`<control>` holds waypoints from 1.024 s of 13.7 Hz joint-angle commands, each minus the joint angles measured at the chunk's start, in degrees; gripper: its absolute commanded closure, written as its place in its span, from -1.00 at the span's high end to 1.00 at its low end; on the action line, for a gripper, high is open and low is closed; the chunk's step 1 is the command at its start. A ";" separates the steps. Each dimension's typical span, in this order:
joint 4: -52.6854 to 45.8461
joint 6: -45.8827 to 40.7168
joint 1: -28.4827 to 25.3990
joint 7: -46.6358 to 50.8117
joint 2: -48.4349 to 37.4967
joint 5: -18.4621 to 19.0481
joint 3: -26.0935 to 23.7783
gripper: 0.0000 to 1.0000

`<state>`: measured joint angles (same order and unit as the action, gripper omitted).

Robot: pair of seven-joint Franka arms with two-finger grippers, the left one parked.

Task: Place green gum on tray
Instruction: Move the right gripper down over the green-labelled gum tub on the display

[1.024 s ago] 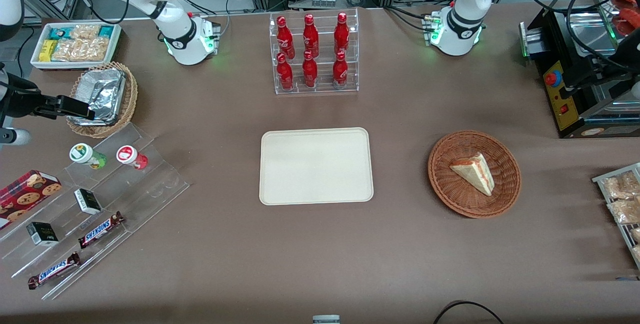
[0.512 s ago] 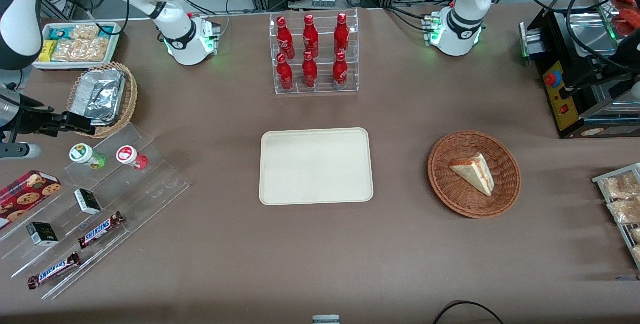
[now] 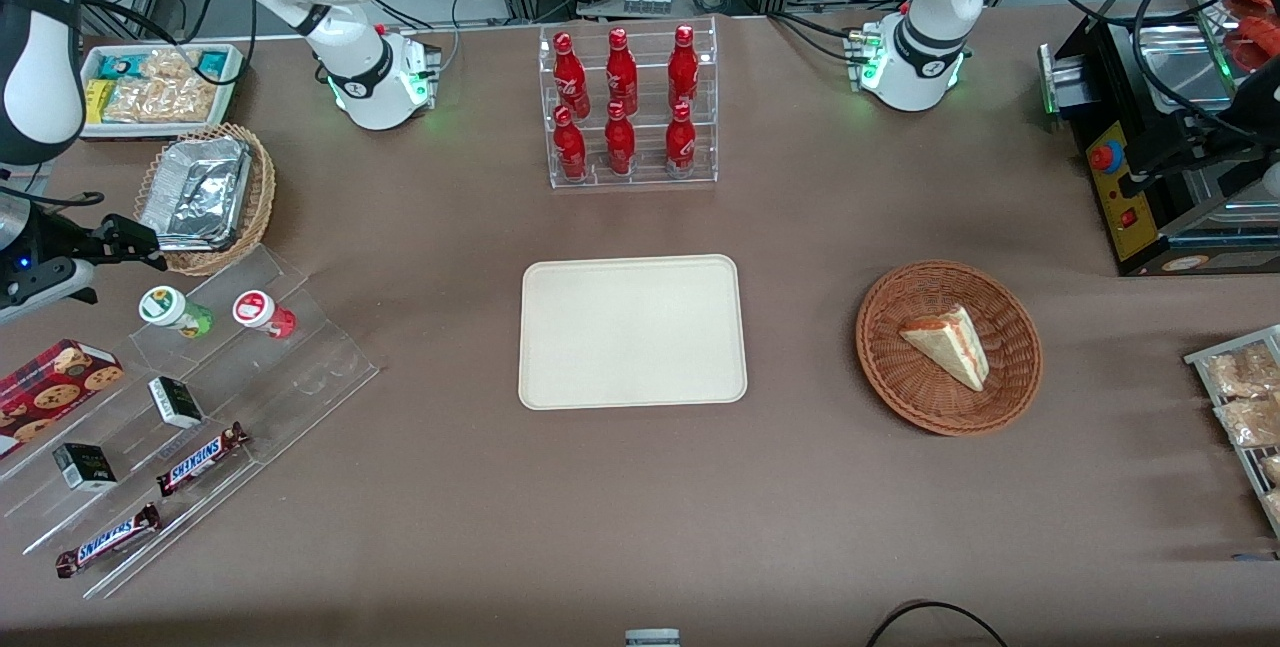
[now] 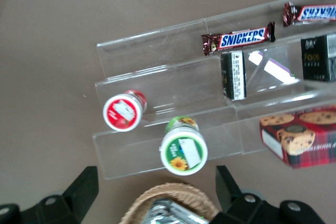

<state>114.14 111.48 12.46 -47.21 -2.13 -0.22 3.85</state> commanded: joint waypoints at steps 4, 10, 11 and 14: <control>9.42 11.63 2.56 -8.42 -1.74 -0.92 -0.16 0.99; 14.00 17.98 2.65 -8.69 -0.95 -2.24 0.63 0.99; 14.00 18.24 2.65 -8.69 -0.68 -2.24 0.63 0.99; 14.00 20.34 2.57 -8.78 0.37 -2.15 0.63 0.99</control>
<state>127.27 129.19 14.67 -54.50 -2.04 -1.16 4.51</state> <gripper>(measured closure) 0.000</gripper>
